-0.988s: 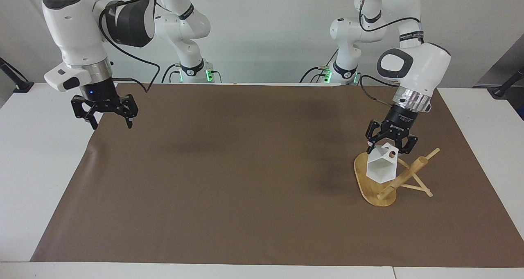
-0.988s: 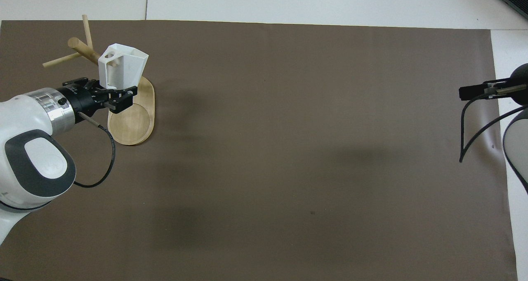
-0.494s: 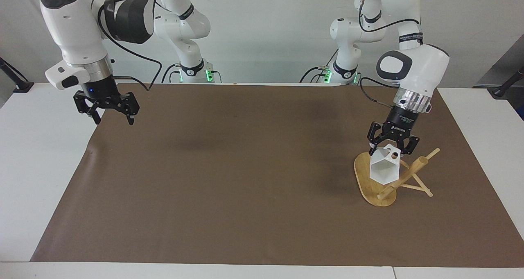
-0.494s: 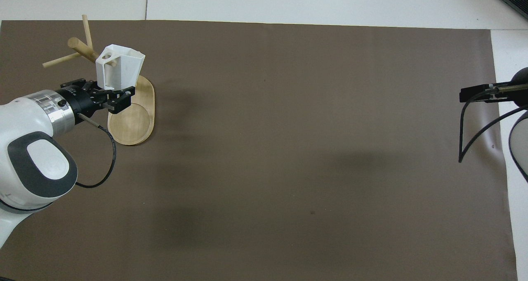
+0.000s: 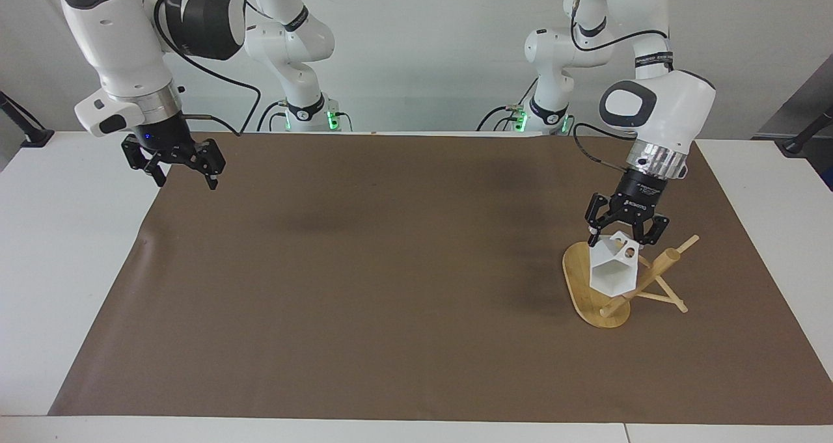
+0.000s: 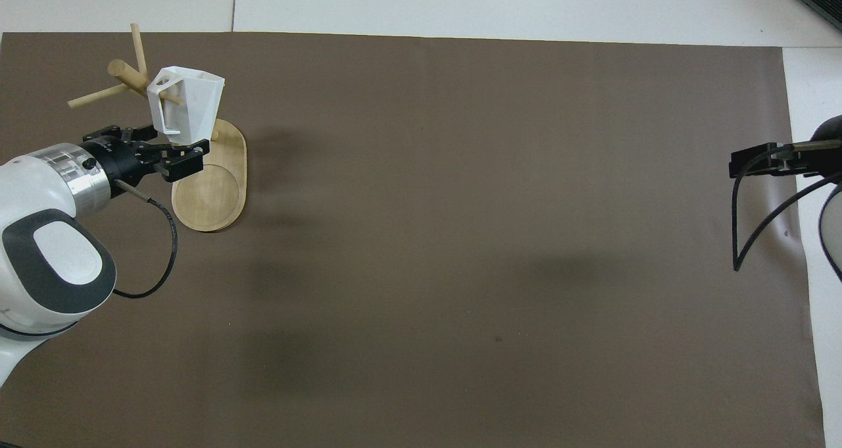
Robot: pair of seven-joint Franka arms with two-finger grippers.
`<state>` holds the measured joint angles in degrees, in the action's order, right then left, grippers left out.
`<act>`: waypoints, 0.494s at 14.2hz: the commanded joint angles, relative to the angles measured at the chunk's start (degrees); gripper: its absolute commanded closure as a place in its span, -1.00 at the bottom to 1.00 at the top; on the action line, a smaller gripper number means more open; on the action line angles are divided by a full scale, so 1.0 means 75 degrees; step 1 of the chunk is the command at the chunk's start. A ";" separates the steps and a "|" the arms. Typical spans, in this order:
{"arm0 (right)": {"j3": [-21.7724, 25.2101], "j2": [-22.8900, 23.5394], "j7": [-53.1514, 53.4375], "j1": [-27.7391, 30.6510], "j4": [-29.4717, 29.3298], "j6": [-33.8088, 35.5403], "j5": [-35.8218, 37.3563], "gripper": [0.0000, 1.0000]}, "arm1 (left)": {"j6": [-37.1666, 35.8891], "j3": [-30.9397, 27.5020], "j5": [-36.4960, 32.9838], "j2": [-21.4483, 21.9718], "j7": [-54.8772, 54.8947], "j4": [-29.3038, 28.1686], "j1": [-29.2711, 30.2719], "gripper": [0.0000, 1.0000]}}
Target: Hang cup on rack
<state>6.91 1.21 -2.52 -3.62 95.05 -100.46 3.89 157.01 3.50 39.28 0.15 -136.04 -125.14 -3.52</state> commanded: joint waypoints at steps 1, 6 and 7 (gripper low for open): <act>-0.0148 -0.0044 0.0183 0.0014 -0.0122 0.0350 -0.0095 -1.00 | -0.0028 0.0014 -0.0140 0.0051 -0.0108 -0.0062 0.0071 -1.00; -0.0148 -0.0055 0.1000 0.0014 -0.0157 0.0538 -0.0260 -1.00 | -0.1255 -0.0010 -0.1333 0.0121 -0.0096 0.0347 0.0491 -1.00; -0.0148 -0.0055 0.1166 0.0014 -0.0169 0.0608 -0.0260 -1.00 | -0.1619 -0.0010 -0.1567 0.0133 -0.0096 0.0523 0.0643 -1.00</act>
<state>5.93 1.21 2.87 -3.65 94.38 -97.71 3.11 150.98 3.40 31.36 0.31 -136.06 -123.64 -1.25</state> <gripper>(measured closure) 0.000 0.000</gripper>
